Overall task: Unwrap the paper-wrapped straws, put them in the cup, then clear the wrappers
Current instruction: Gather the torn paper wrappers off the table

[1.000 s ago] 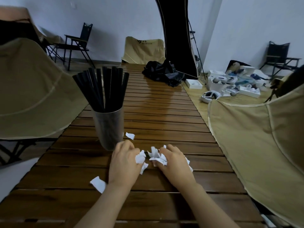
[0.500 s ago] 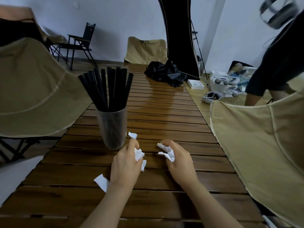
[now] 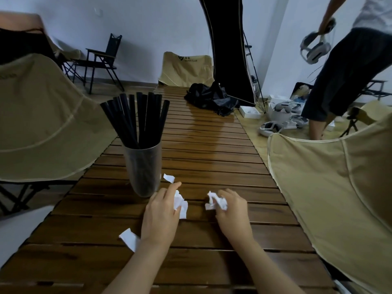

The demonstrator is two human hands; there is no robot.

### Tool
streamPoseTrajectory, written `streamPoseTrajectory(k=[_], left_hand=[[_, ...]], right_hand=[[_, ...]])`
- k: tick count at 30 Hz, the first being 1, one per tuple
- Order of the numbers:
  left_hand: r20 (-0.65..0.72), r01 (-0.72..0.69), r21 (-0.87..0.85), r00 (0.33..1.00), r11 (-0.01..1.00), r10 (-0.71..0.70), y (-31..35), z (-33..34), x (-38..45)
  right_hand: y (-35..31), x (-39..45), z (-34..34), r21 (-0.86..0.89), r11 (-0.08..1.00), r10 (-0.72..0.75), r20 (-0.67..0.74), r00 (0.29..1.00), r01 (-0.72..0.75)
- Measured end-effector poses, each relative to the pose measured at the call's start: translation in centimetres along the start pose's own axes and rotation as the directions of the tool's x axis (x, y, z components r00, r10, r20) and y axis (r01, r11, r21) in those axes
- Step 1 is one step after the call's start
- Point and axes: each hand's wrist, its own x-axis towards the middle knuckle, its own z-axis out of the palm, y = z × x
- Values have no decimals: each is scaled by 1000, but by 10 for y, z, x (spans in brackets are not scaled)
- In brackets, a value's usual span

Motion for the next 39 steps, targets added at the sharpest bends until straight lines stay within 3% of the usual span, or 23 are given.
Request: streamPoseTrajectory(k=[2, 4, 6, 9, 10, 11, 12, 13, 15, 17, 18, 20, 25, 32, 36, 39], left_hand=[[-71, -17, -105, 997, 994, 9, 0, -7, 6], [-137, -18, -219, 991, 976, -12, 4, -20, 20], [-189, -41, -277, 982, 960, -13, 13, -40, 38], [-242, -107, -272, 969, 956, 39, 22, -69, 52], [-242, -119, -257, 969, 959, 55, 20, -76, 51], [-229, -123, -240, 971, 963, 67, 18, -83, 46], [-202, -124, -207, 976, 970, 81, 11, -87, 39], [-162, -120, -163, 982, 979, 93, 3, -88, 29], [-24, -83, -29, 996, 996, 83, -15, -80, 7], [142, -81, 144, 988, 986, 61, -29, -69, -15], [201, -99, 191, 978, 976, 60, -33, -65, -25], [254, -89, 180, 966, 980, 41, -33, -64, -37], [325, -37, 183, 945, 982, -25, -27, -73, -41], [246, 62, 25, 967, 998, -66, -35, -66, -44], [147, 82, 87, 985, 993, -94, -40, -61, -48], [155, 72, 147, 983, 987, -94, -41, -58, -53]], right_hand=[[-8, 3, -11, 316, 911, 272, 20, 962, -264], [-25, 7, -24, 529, 767, 394, 60, 917, -364], [-41, 15, -32, 727, 550, 509, 99, 855, -411], [-47, 29, -37, 862, 193, 649, 245, 720, -468], [-50, 31, -38, 869, 116, 649, 301, 699, -481], [-50, 29, -36, 859, 110, 649, 319, 690, -500], [-50, 25, -34, 829, 171, 660, 304, 687, -532], [-47, 17, -30, 773, 317, 650, 245, 719, -550], [-41, -6, -21, 596, 643, 490, 162, 856, -481], [-30, -25, -12, 230, 951, 178, 130, 975, -205], [-23, -31, -7, 32, 998, 45, 131, 990, -50], [-16, -34, 2, -181, 979, -69, 124, 990, 91], [-14, -38, 14, -439, 889, -119, 57, 991, 132], [-12, -40, 18, -386, 922, -26, 18, 999, 31], [-15, -42, 9, -336, 942, 8, -9, 1000, -11], [-18, -43, 4, -261, 963, 49, -69, 996, -65]])
